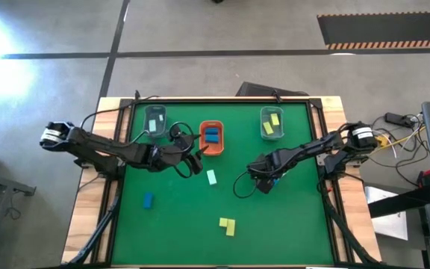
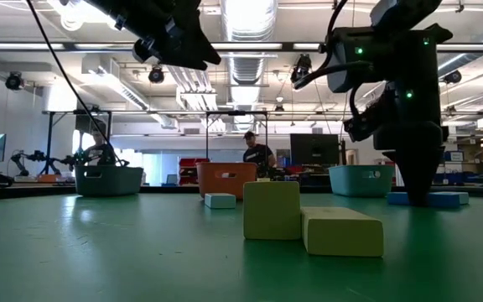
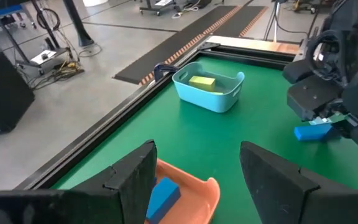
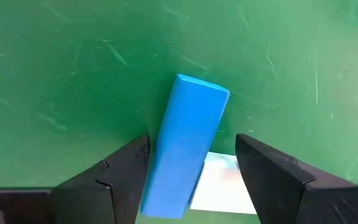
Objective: Sort & place blocks by color
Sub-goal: Put the dark blue wooden block into the orange bin
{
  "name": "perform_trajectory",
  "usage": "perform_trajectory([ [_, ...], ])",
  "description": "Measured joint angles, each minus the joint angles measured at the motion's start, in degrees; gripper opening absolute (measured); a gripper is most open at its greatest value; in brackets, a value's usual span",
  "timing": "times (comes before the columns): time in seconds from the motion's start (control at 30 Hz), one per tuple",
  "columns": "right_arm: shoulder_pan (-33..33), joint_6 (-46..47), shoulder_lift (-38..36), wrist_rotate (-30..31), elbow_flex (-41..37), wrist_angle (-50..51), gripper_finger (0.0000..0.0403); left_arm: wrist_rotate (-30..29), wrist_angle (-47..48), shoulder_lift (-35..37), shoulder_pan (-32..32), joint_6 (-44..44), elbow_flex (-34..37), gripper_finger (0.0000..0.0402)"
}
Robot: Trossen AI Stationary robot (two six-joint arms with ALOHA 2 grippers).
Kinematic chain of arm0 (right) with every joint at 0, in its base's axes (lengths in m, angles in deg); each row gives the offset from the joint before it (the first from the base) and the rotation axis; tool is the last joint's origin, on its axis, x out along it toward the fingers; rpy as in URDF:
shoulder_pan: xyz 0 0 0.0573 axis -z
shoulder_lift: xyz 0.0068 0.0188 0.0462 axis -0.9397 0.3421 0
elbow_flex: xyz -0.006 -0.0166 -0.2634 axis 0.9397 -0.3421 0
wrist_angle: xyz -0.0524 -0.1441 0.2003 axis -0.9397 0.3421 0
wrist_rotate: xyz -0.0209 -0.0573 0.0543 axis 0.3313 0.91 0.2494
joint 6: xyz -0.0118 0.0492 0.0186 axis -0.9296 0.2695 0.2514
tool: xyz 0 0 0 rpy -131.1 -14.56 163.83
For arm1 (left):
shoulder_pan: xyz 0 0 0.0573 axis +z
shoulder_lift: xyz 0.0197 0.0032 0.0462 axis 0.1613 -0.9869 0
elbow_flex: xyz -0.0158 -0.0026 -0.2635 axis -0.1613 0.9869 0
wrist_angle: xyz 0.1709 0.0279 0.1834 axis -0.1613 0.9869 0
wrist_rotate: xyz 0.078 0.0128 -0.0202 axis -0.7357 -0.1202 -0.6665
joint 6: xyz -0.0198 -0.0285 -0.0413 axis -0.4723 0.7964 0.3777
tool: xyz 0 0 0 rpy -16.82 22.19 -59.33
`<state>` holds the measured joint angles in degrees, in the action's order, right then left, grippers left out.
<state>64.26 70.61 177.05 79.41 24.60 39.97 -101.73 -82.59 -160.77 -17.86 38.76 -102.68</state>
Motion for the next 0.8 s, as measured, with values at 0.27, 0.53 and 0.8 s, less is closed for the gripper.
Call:
perform_trajectory([
  [0.27, 0.0, -1.1, -0.2, 0.7, 0.2, -0.5, 0.0209, 0.0, -0.1, 0.2, 0.0, 0.0, 0.0, 0.0215],
  [0.53, 0.0, -2.1, -0.3, 1.2, 0.2, -2.2, 0.013, 0.0, -0.2, 0.2, 0.0, 0.1, 0.0, 0.0215],
  [0.8, 0.0, -3.4, -0.4, 2.5, 0.2, -3.9, 0.009, 0.0, -0.2, 0.3, 0.0, 0.0, 0.0, 0.0215],
])
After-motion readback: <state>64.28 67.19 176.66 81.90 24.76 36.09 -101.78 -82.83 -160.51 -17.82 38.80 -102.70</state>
